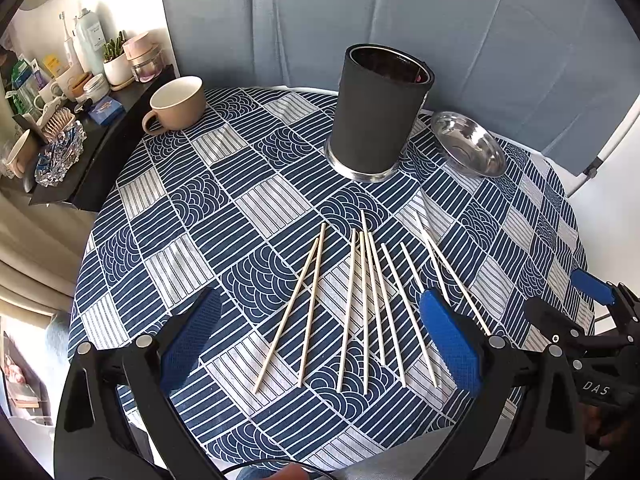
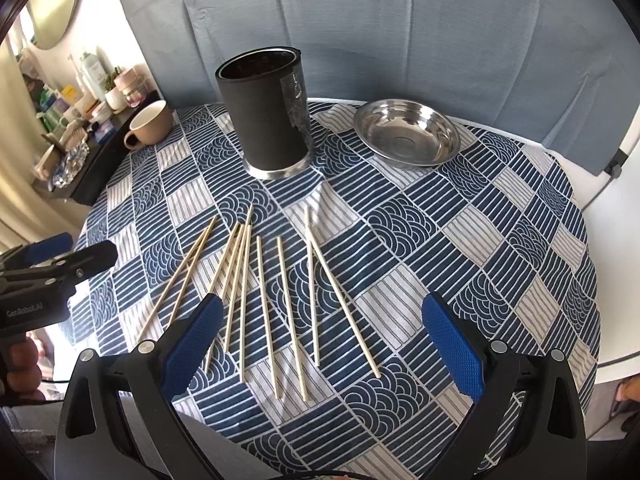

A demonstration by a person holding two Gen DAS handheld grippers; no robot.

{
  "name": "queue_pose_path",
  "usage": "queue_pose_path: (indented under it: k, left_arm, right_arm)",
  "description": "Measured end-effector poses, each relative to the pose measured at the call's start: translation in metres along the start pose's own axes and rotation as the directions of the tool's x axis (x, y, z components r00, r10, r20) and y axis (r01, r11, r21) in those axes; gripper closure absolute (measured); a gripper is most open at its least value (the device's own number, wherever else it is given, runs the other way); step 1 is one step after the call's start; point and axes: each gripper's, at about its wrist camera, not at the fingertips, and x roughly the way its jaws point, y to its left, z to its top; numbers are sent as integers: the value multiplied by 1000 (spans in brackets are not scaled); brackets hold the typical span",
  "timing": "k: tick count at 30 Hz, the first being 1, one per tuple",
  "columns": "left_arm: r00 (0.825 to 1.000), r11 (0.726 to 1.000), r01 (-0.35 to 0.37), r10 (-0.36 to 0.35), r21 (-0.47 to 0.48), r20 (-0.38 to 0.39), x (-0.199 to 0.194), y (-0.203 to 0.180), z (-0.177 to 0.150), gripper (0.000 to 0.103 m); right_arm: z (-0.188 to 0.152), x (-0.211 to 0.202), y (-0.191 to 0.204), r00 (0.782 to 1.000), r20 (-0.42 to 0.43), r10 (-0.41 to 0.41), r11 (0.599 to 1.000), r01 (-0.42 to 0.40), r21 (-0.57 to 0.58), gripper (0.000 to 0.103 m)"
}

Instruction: Organize utensils

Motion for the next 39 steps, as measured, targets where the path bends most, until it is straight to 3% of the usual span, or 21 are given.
queue_pose_path:
  k: [39]
  left_arm:
    - [1000, 1000, -31, 31, 5, -6, 1, -1, 0, 6]
  right_arm:
    - [-1, 6, 0, 1000, -21, 9, 1000, -9, -2, 8]
